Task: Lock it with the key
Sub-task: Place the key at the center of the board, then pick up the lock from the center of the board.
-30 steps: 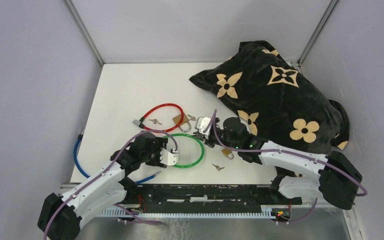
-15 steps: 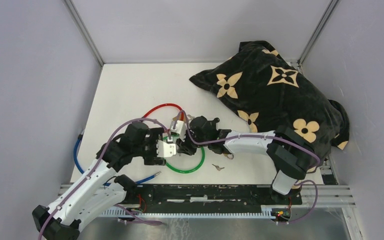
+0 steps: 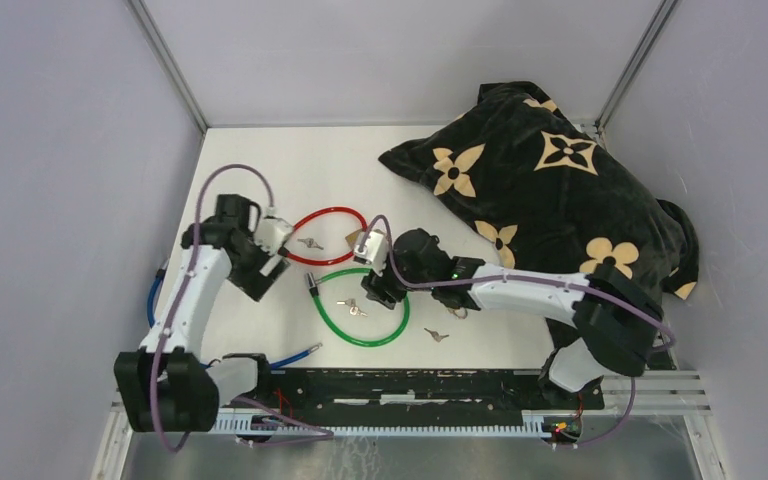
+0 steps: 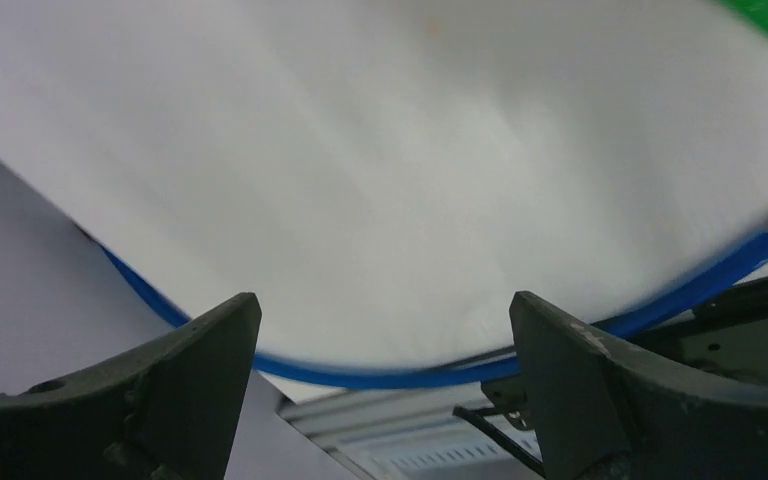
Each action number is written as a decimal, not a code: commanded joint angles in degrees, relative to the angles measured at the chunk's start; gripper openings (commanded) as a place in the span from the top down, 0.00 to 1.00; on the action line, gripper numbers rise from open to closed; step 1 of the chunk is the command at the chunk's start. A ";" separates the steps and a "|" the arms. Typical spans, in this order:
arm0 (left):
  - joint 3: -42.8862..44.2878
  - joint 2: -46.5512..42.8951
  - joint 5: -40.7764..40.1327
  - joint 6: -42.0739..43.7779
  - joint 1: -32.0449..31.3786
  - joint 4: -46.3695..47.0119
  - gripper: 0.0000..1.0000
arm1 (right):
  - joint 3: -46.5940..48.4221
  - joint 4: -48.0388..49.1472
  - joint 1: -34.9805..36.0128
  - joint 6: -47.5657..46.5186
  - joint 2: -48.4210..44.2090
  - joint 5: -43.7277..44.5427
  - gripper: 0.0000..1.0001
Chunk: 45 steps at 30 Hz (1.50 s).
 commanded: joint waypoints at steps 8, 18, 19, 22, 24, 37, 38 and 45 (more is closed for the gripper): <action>0.88 14.22 6.19 -3.87 50.14 3.22 0.00 | -14.61 6.50 -2.32 -2.30 -21.31 10.50 0.34; 0.55 25.19 10.24 -12.92 78.40 10.93 0.00 | -16.28 7.40 -2.37 -3.46 -22.95 9.83 0.35; -0.08 26.14 10.06 -13.37 78.44 11.75 0.00 | -16.27 7.36 -2.35 -3.55 -23.10 9.86 0.35; -2.98 26.57 10.64 -14.30 78.46 14.23 0.06 | -16.27 7.39 -2.32 -3.80 -24.05 9.86 0.36; -5.51 25.11 11.75 -14.56 78.38 16.73 0.16 | -16.51 7.64 -2.28 -4.13 -24.86 10.24 0.36; -12.18 25.94 12.37 -8.50 75.01 19.60 0.96 | -17.25 7.59 -2.32 -9.31 -29.23 13.53 0.35; -11.92 25.00 13.38 -7.94 74.77 19.04 0.98 | -17.05 7.54 -2.32 -9.64 -29.21 13.41 0.35; -5.32 14.66 18.00 -6.52 69.01 15.02 0.98 | -14.98 7.37 -2.32 -10.23 -28.85 11.67 0.35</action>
